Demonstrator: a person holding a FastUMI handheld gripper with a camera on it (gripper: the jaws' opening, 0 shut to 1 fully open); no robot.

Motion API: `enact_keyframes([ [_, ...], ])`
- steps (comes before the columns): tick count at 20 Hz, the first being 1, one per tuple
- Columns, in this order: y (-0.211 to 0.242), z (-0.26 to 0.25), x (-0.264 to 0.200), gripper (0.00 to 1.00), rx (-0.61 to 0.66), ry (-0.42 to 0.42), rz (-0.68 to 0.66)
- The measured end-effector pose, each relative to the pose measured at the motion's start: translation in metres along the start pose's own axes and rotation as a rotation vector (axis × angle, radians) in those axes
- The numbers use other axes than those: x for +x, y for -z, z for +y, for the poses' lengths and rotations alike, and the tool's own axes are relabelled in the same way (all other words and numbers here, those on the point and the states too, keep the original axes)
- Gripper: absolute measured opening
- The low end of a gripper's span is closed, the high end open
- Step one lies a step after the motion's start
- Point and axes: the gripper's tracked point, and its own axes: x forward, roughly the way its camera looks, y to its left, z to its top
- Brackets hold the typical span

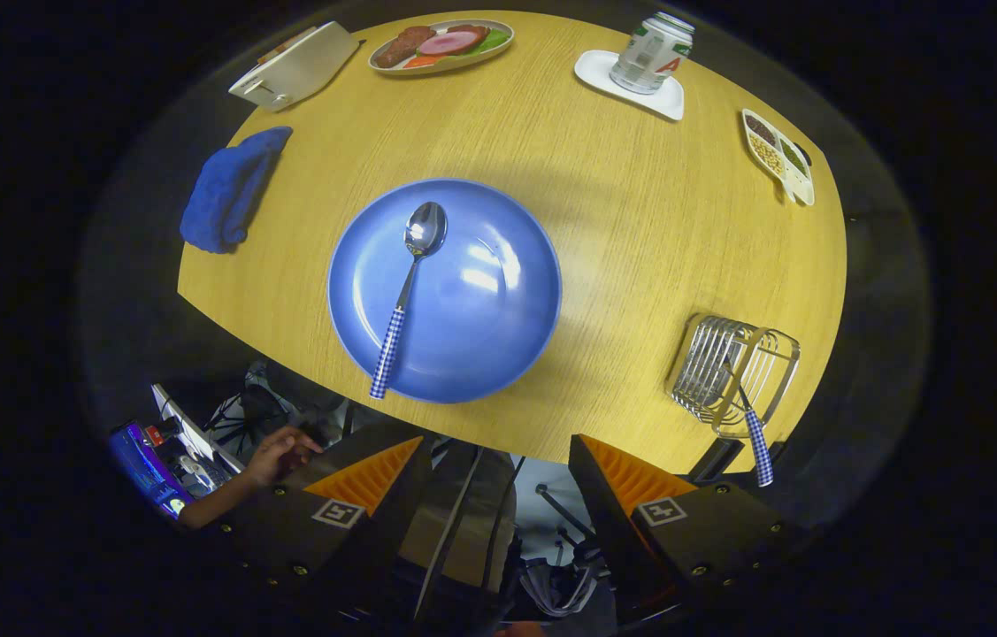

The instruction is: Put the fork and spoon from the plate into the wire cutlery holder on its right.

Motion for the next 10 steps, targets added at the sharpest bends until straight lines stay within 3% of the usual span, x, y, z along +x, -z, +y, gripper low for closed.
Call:
enact_keyframes([
  [10, -0.024, 0.055, 0.037, 0.96, 0.035, -0.086, 0.027],
])
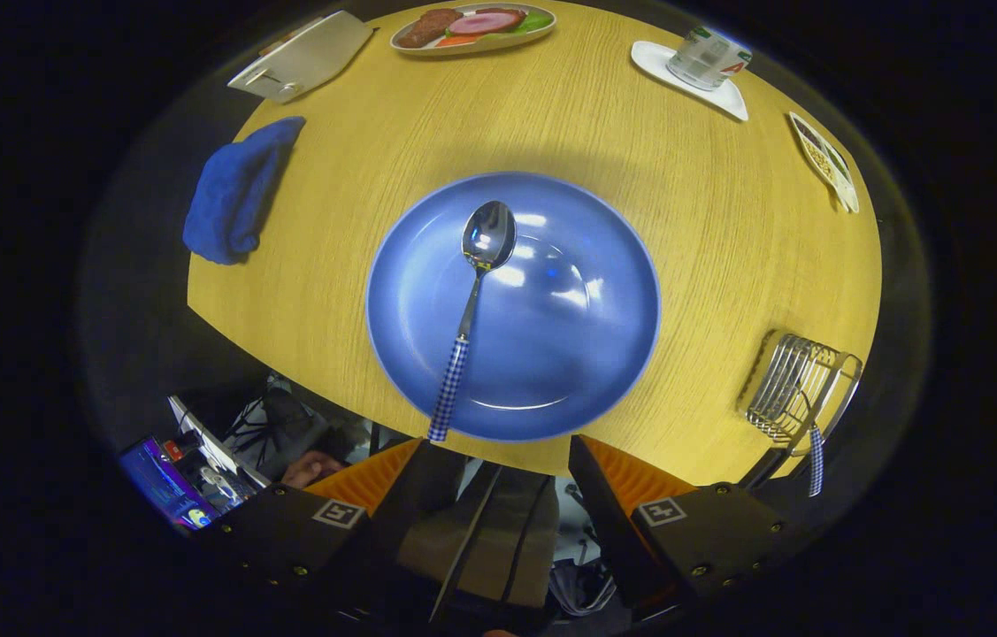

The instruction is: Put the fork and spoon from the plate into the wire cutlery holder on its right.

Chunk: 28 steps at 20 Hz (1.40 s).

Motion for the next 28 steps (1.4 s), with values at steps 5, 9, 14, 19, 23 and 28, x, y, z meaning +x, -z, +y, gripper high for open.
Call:
enact_keyframes([
  [5, -0.009, 0.017, 0.02, 0.96, 0.037, -0.026, 0.005],
  [9, -0.015, 0.025, 0.031, 0.96, 0.057, -0.029, 0.002],
  [14, -0.015, 0.028, 0.045, 0.9, 0.072, -0.039, 0.019],
  [19, -0.027, 0.026, 0.056, 0.49, 0.142, -0.055, -0.016],
  [23, -0.022, 0.016, 0.061, 0.22, 0.135, -0.045, 0.01],
  [28, -0.015, 0.013, 0.069, 0.22, 0.103, -0.017, 0.024],
])
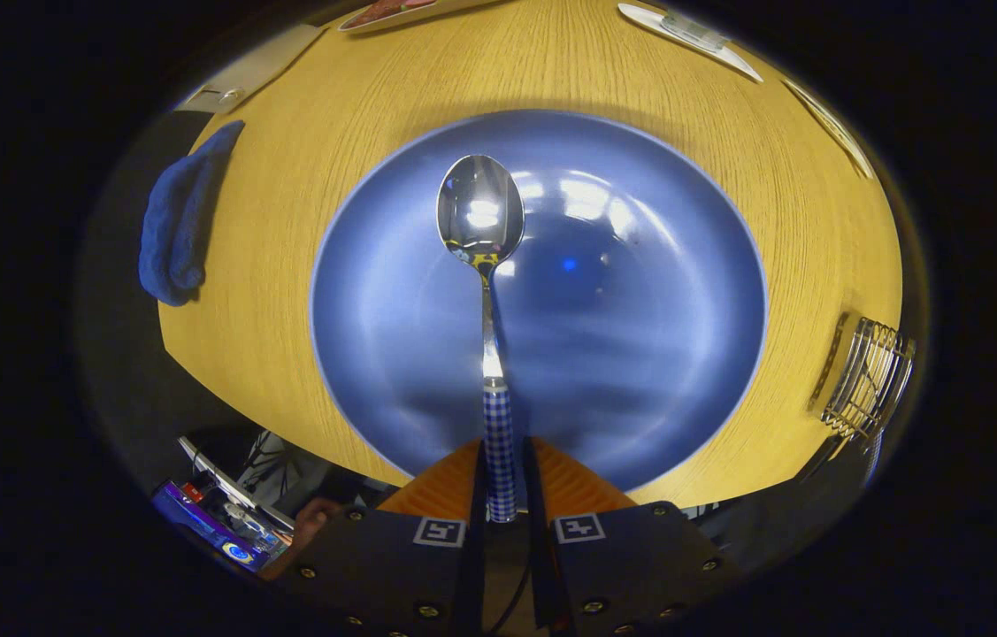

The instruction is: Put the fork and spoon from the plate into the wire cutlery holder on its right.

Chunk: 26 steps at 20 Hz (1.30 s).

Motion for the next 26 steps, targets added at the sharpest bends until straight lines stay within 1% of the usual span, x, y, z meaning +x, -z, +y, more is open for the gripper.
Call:
enact_keyframes([
  [2, 0.003, -0.002, 0.002, 0.22, -0.024, 0.006, 0.002],
  [3, -0.003, 0.001, 0.009, 0.23, -0.016, -0.005, -0.01],
  [4, -0.011, -0.006, 0.002, 0.03, -0.016, 0.01, -0.024],
  [5, -0.012, -0.005, 0.021, 0.02, -0.025, 0.014, -0.024],
  [6, -0.014, -0.004, 0.025, 0.03, -0.035, 0.012, -0.029],
  [8, -0.008, -0.004, 0.009, 0.03, -0.067, 0.009, -0.03],
  [11, -0.009, -0.006, -0.002, 0.03, -0.133, 0.036, -0.044],
  [16, -0.007, -0.018, -0.023, 0.02, -0.189, 0.058, -0.049],
  [19, -0.001, -0.031, -0.047, 0.02, -0.223, 0.053, -0.049],
  [20, 0.001, -0.033, -0.056, 0.03, -0.235, 0.032, -0.065],
  [21, 0.003, -0.038, -0.063, 0.03, -0.248, 0.032, -0.068],
  [23, 0.01, -0.053, -0.077, 0.02, -0.257, 0.051, -0.075],
  [26, 0.023, -0.073, -0.097, 0.02, -0.236, 0.06, -0.07],
])
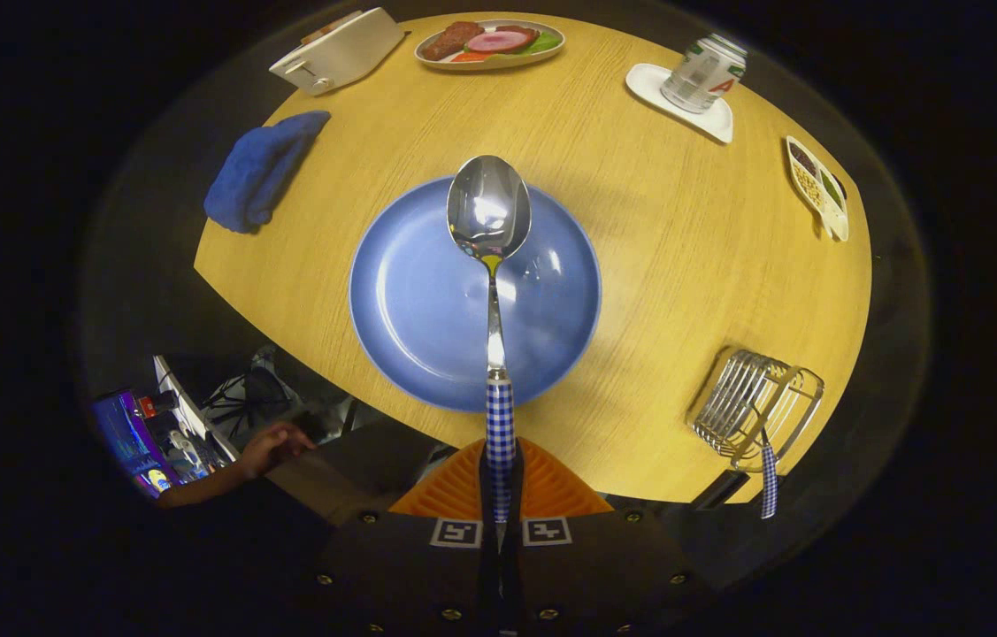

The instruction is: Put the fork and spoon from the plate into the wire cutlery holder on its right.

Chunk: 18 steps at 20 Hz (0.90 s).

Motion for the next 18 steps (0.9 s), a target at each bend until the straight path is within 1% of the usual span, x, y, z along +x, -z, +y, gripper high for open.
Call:
enact_keyframes([
  [3, 0.014, -0.03, -0.019, 0.03, 0.014, 0.032, -0.029],
  [8, 0.041, -0.065, -0.046, 0.02, 0.098, 0.053, -0.035],
  [13, 0.066, -0.091, -0.058, 0.03, 0.148, 0.056, -0.029],
  [18, 0.092, -0.119, -0.073, 0.02, 0.247, 0.032, 0.015],
])
